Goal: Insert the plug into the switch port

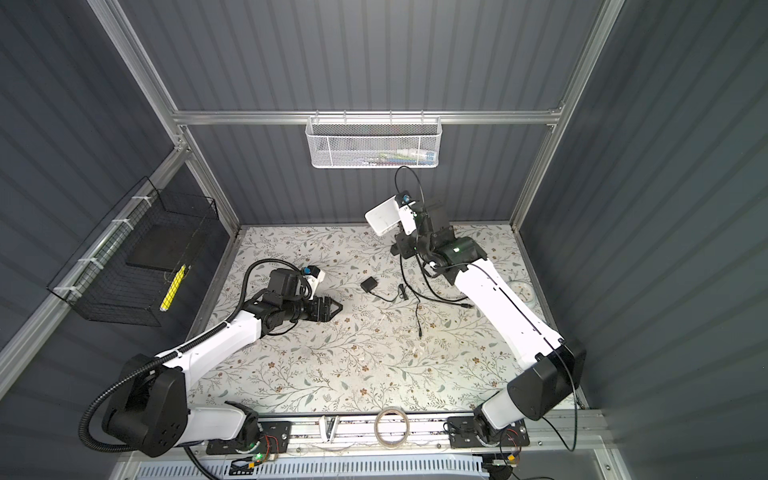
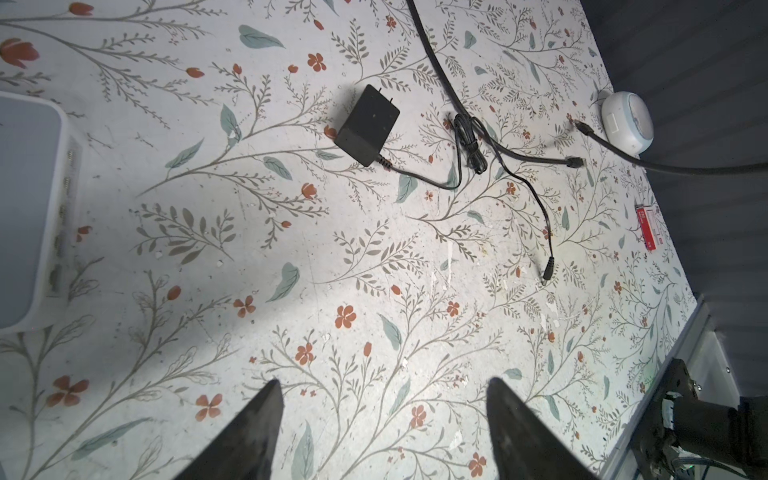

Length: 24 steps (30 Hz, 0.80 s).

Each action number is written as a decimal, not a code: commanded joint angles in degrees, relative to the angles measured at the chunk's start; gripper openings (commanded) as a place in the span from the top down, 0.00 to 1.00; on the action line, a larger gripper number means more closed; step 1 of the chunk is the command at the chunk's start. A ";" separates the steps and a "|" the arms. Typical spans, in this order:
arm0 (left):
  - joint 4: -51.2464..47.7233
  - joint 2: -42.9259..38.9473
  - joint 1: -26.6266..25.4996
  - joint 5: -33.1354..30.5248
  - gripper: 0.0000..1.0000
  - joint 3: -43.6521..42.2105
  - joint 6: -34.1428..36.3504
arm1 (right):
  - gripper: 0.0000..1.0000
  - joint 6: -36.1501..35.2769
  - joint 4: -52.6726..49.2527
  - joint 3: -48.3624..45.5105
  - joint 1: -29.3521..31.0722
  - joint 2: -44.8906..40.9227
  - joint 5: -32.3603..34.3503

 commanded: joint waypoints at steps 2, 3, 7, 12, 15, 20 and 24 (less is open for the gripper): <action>-0.27 0.90 0.24 0.82 0.23 -0.10 -0.38 | 1.00 -2.01 4.43 1.94 -5.05 3.19 -0.21; -0.53 1.07 0.26 0.63 0.24 0.12 -0.35 | 1.00 -2.35 5.83 1.71 -6.15 4.21 -0.47; -1.16 1.85 0.24 0.14 0.24 0.60 -0.18 | 1.00 -5.20 10.33 1.35 -9.26 8.61 -2.34; -1.62 2.57 0.24 -0.16 0.24 1.19 -0.40 | 1.00 -6.00 14.63 0.57 -12.70 13.30 -8.79; -1.79 3.37 0.24 -0.25 0.24 1.53 -0.44 | 1.00 -5.85 17.14 0.29 -13.68 15.85 -10.94; -1.97 4.67 0.28 0.14 0.25 1.99 -0.29 | 1.00 -6.11 19.71 0.81 -14.50 20.75 -11.38; -2.23 5.21 0.28 0.02 0.25 1.92 -0.01 | 1.00 -7.28 21.79 0.35 -15.07 24.59 -12.13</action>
